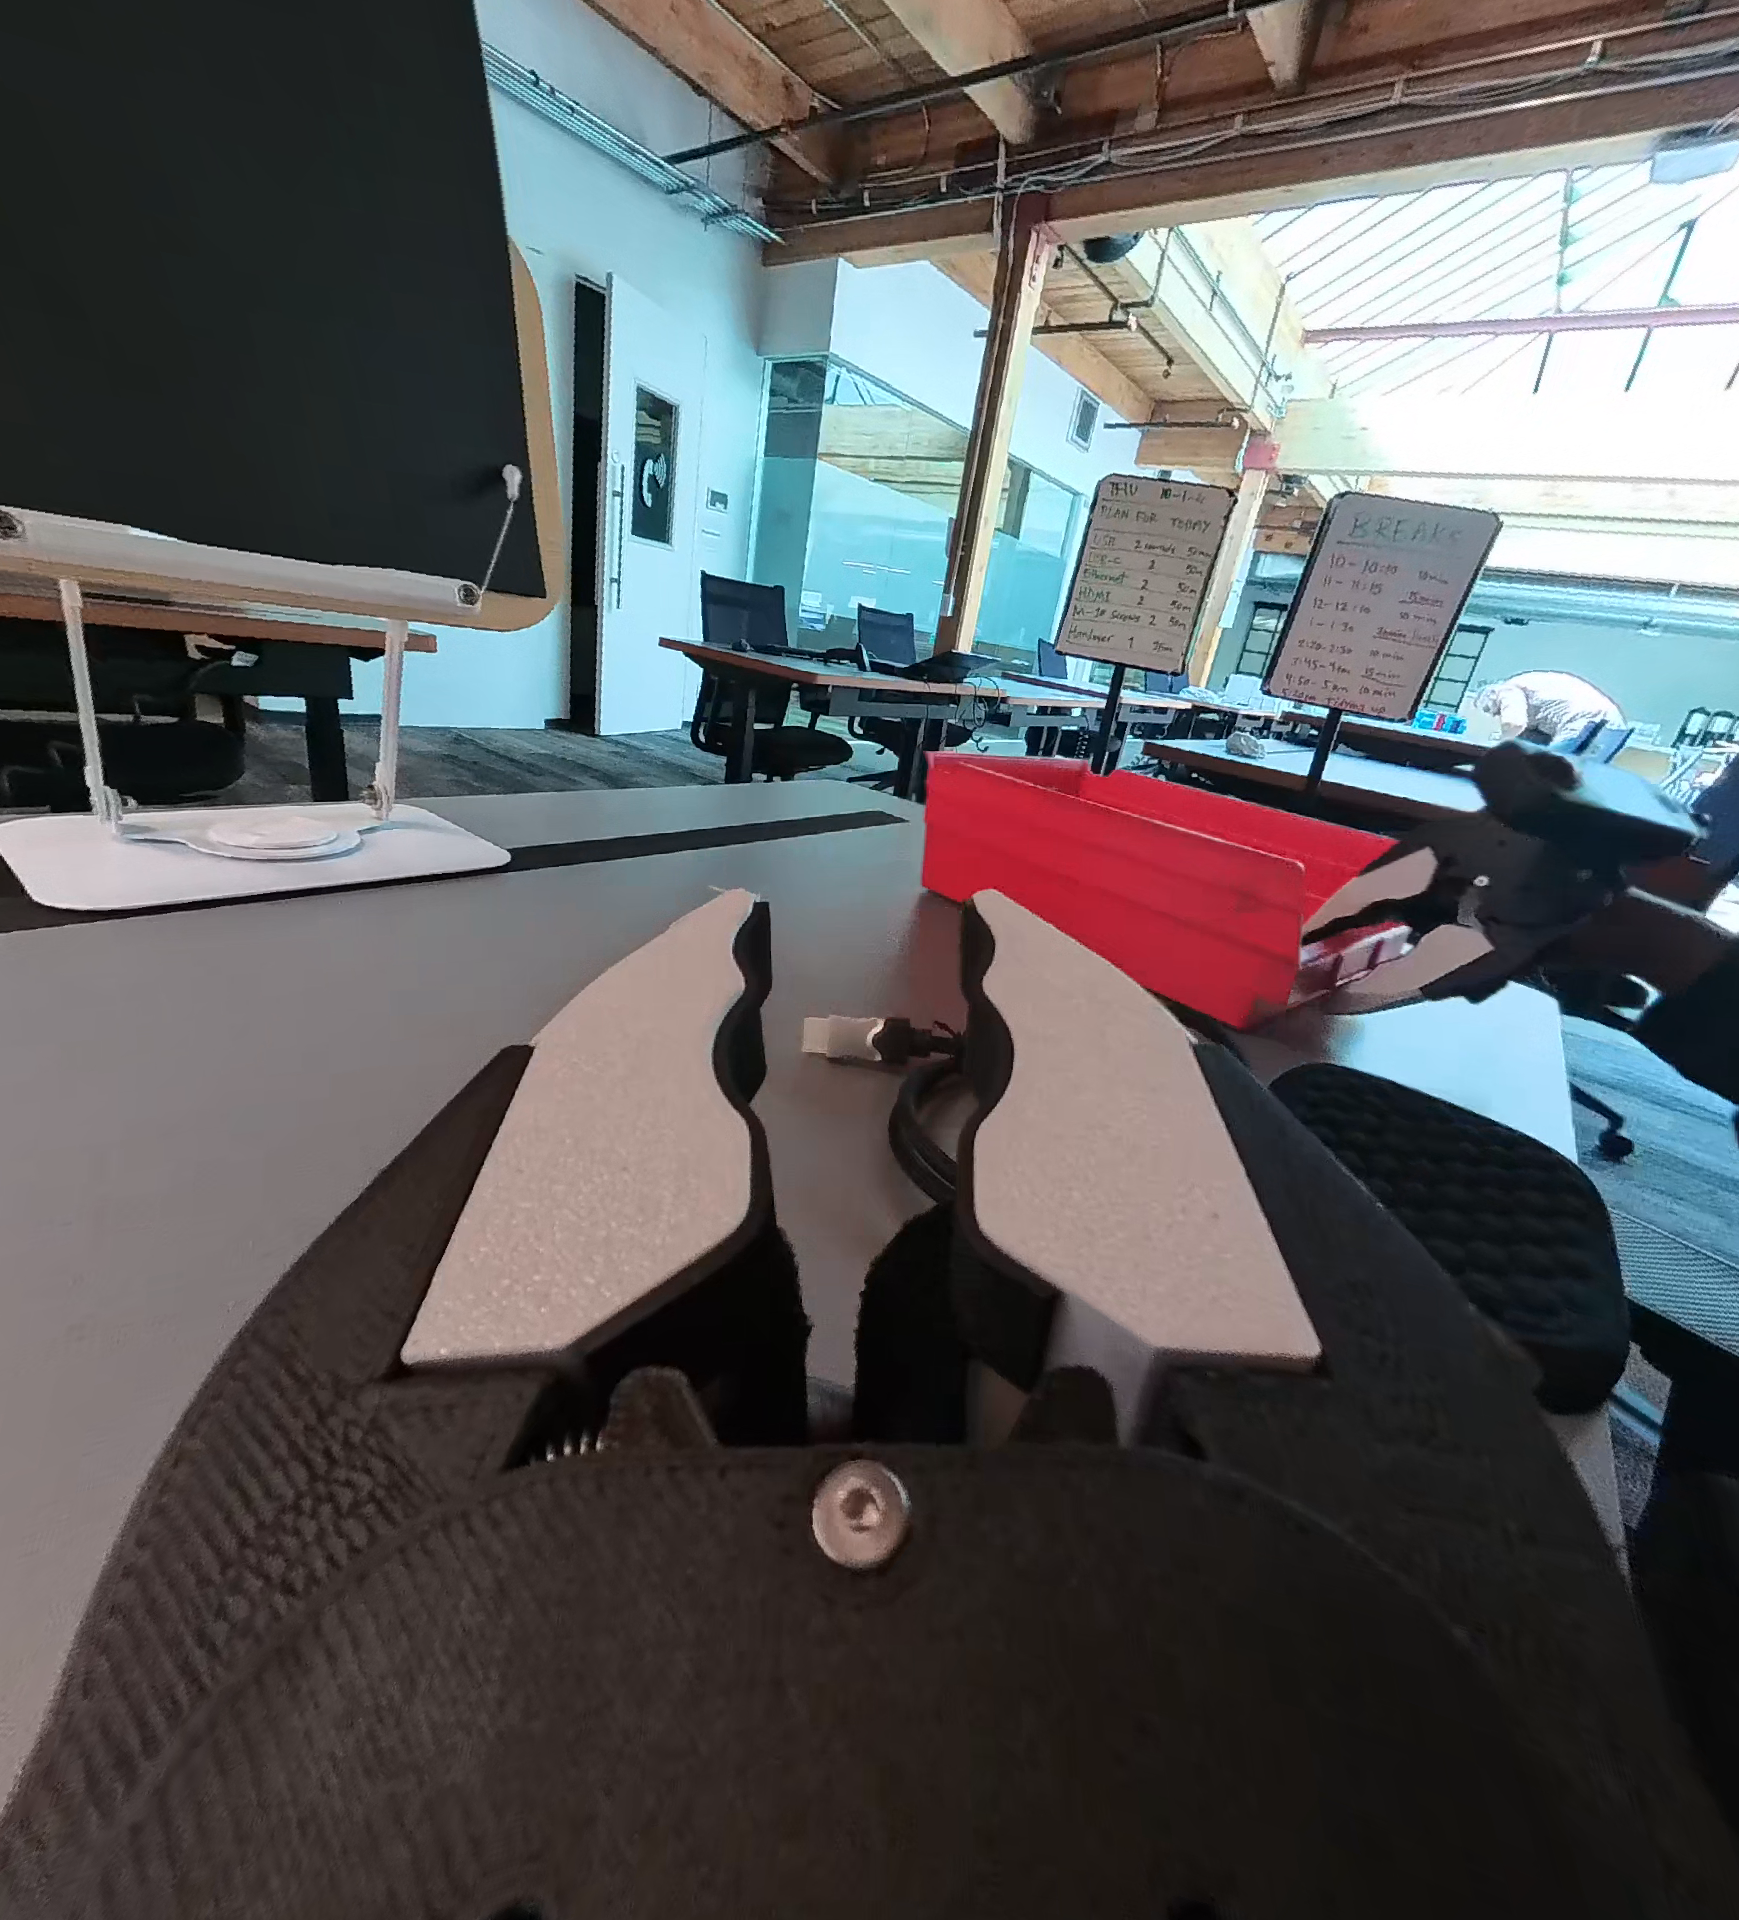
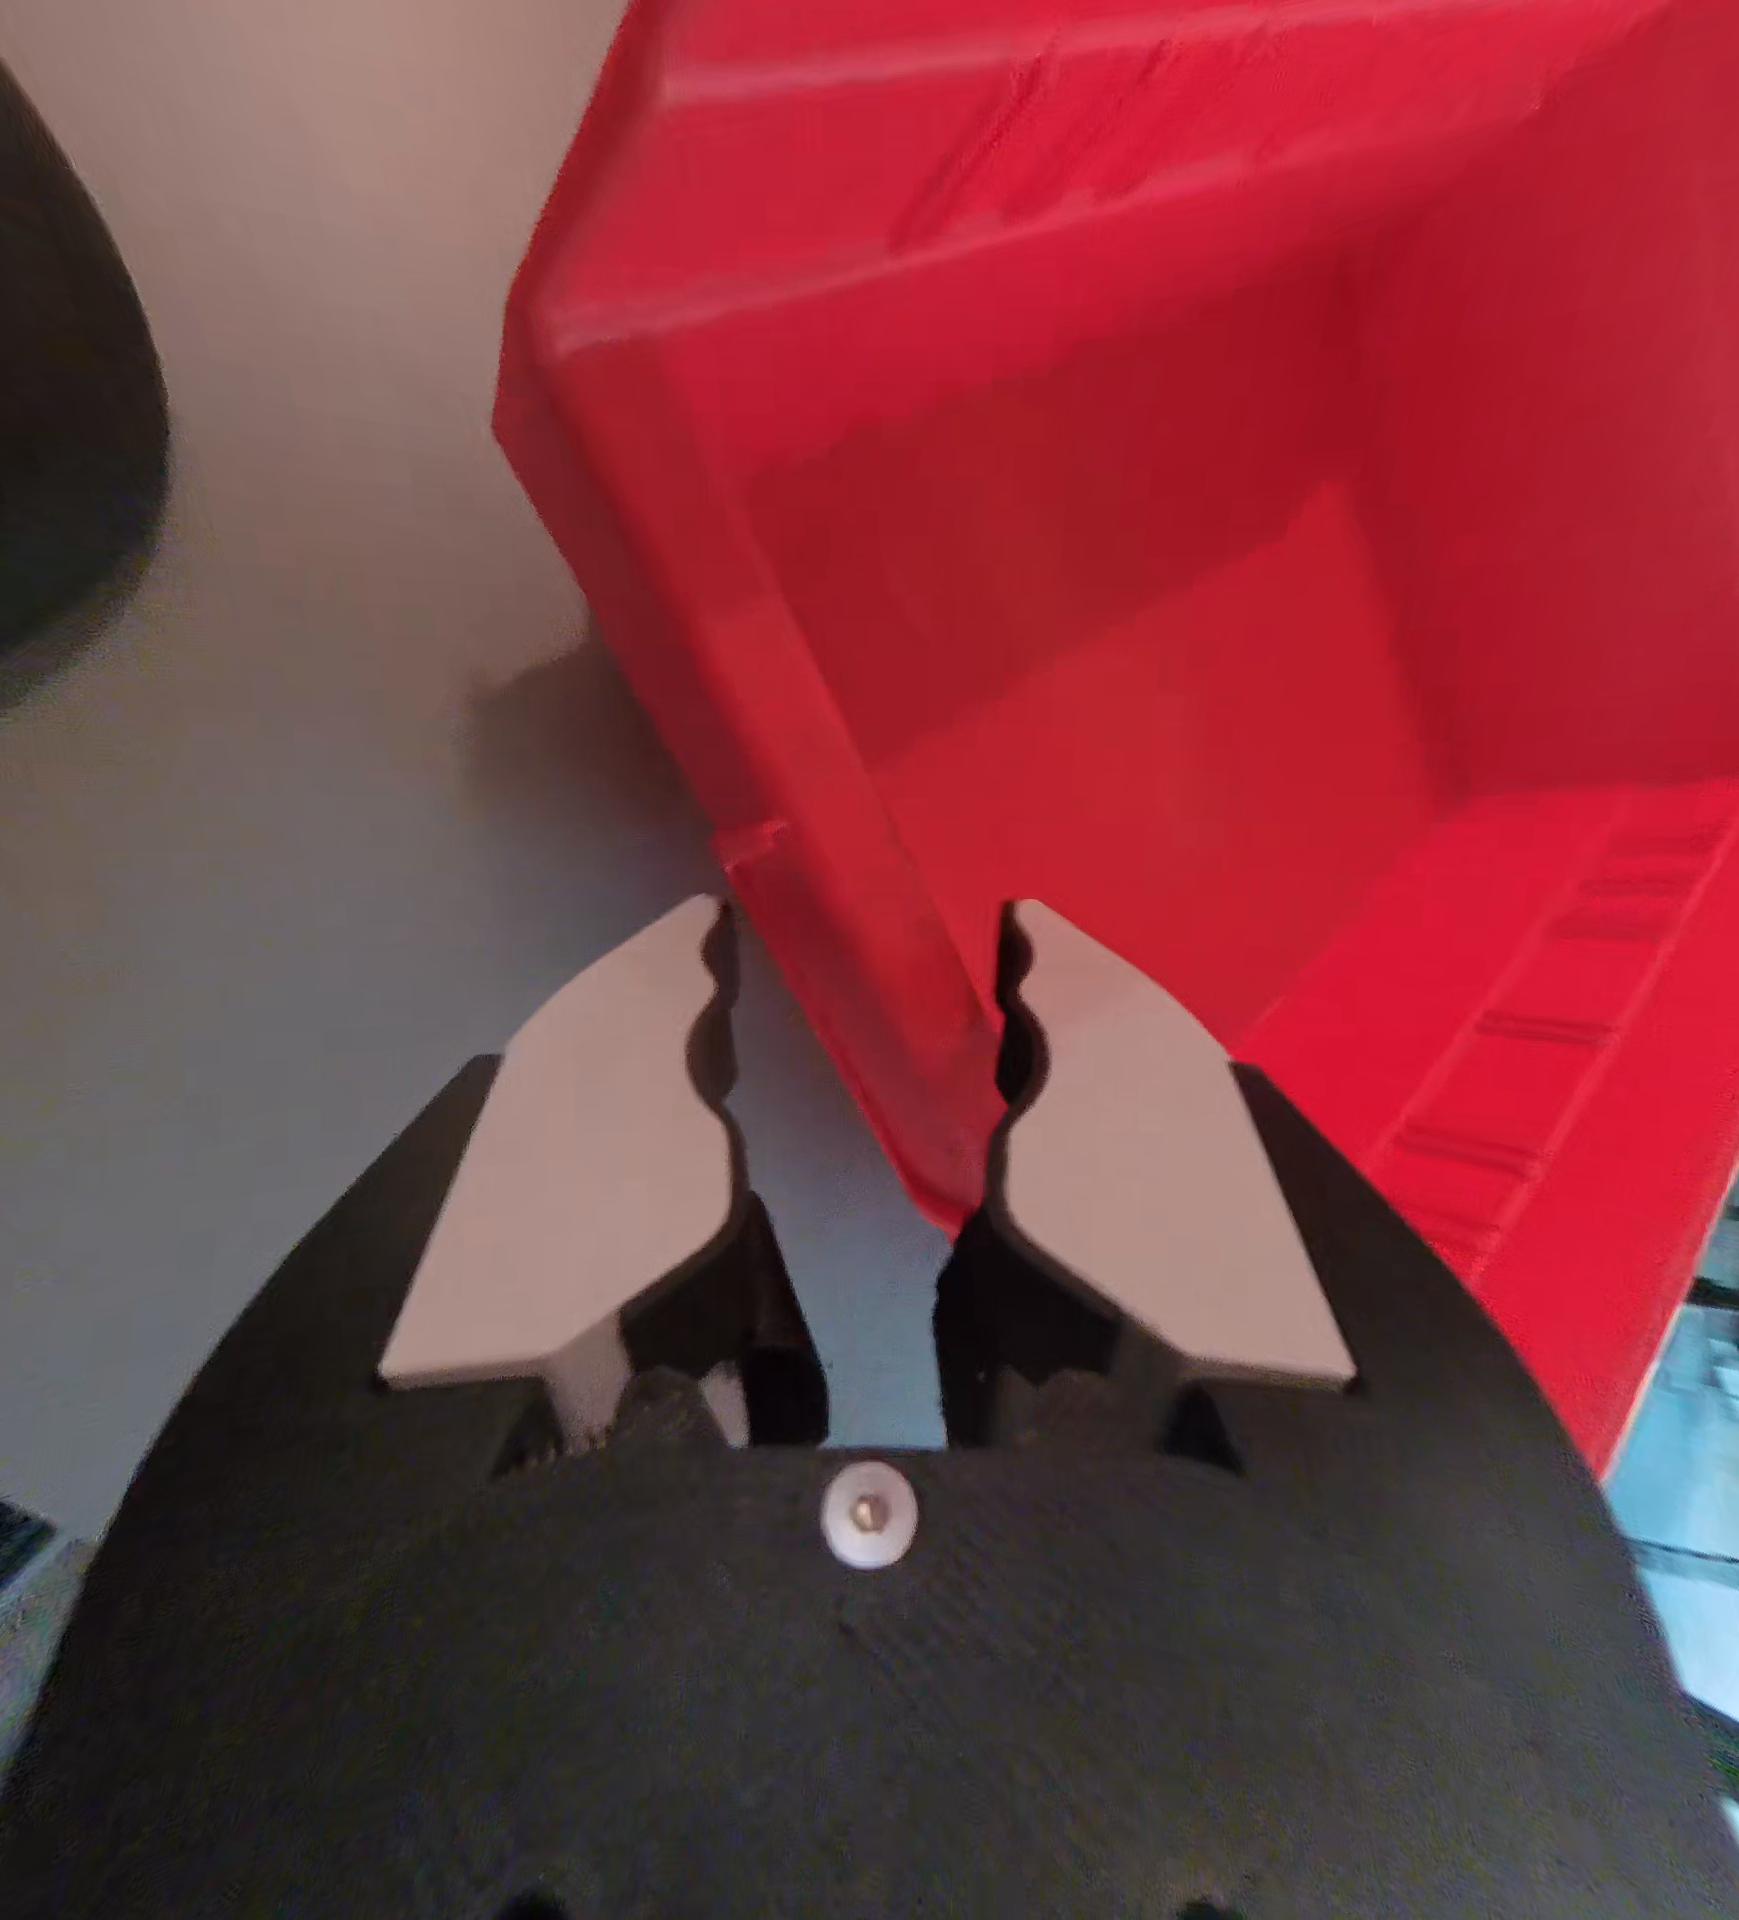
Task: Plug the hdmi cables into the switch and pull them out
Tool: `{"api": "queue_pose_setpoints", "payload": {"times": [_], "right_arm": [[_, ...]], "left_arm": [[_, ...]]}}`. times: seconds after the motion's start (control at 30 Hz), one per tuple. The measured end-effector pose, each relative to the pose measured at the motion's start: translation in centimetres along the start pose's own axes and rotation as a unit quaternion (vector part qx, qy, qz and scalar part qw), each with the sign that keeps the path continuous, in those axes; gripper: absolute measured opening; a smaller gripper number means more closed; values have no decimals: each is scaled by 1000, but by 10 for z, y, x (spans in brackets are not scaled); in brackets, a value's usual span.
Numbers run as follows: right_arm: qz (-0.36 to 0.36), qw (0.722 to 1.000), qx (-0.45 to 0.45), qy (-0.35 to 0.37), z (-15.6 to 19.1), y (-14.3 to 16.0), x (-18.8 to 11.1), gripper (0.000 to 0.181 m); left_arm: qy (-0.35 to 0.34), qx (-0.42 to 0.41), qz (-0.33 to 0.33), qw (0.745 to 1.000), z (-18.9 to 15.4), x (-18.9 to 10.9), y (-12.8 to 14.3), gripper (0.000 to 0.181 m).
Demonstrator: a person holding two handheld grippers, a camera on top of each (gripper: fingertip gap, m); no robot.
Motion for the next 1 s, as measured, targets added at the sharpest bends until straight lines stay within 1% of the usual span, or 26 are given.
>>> {"api": "queue_pose_setpoints", "payload": {"times": [0.03,0.07,0.1,0.13,0.17,0.2,0.23,0.27,0.3,0.33,0.37,0.4,0.43,0.47,0.5,0.53,0.57,0.6,0.63,0.67,0.7,0.73,0.8,0.87,0.93,1.0], "right_arm": [[-34,999,33,8,-1,4,-7,59],[-83,994,70,18,-2,5,-16,68],[-148,983,107,29,-2,2,-27,72],[-229,962,140,43,0,-2,-39,77],[-322,929,170,60,3,-8,-52,82],[-422,882,197,77,9,-15,-64,84],[-522,818,222,98,15,-20,-72,84],[-617,740,234,129,22,-24,-79,83],[-693,659,243,163,30,-27,-82,81],[-744,587,254,196,38,-30,-81,78],[-771,531,266,228,47,-32,-76,78],[-782,500,272,255,55,-35,-69,81],[-778,493,277,272,62,-38,-60,83],[-773,496,285,275,67,-43,-50,85],[-774,496,292,263,72,-48,-40,88],[-785,490,298,234,72,-55,-37,96],[-788,505,288,204,71,-59,-38,96],[-778,525,279,204,71,-62,-36,94],[-770,534,273,215,71,-64,-35,95],[-770,536,267,219,72,-65,-35,95],[-770,537,264,220,73,-65,-36,93],[-768,540,264,221,73,-66,-35,92],[-762,546,273,217,72,-65,-34,91],[-764,542,279,210,71,-65,-33,90],[-763,540,284,214,71,-63,-33,89],[-762,541,287,211,70,-63,-33,88]], "left_arm": [[-1,-2,-1,1000,0,0,0,34],[-1,-3,-2,1000,1,0,0,34],[-2,-4,-2,1000,1,0,0,34],[-2,-3,-2,1000,1,0,0,34],[-2,-3,-1,1000,1,0,0,34],[-3,-3,0,1000,1,0,0,34],[-3,-3,1,1000,1,1,1,34],[-3,-2,1,1000,1,1,0,34],[-3,0,-2,1000,0,0,0,34],[-3,5,-7,1000,-1,-1,0,34],[-3,10,-14,1000,-2,-3,-2,34],[-3,7,-18,1000,-5,-6,-4,35],[-5,-7,-13,1000,-8,-12,-9,37],[-3,-24,2,1000,-11,-19,-15,41],[-6,-31,23,999,-14,-30,-23,45],[-23,-20,49,998,-15,-44,-31,48],[-59,10,79,995,-15,-59,-39,50],[-113,52,109,986,-12,-77,-47,52],[-179,95,137,970,-7,-95,-53,53],[-243,130,161,948,0,-112,-60,53],[-289,150,185,927,7,-126,-65,53],[-312,156,216,912,13,-136,-68,53],[-313,143,296,891,27,-146,-68,53],[-318,139,372,861,44,-148,-63,52],[-322,147,415,838,58,-147,-59,43],[-301,144,434,837,64,-144,-57,28]]}}
Point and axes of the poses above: each gripper's, where its closed fingertips meet, x out along the fingers, y out of its underside, z = x × y across the jaws, the point moved 10 cm from there along -x, back along the fingers, and after that the axes turned 4 degrees about -x, right-handed, at the moved point
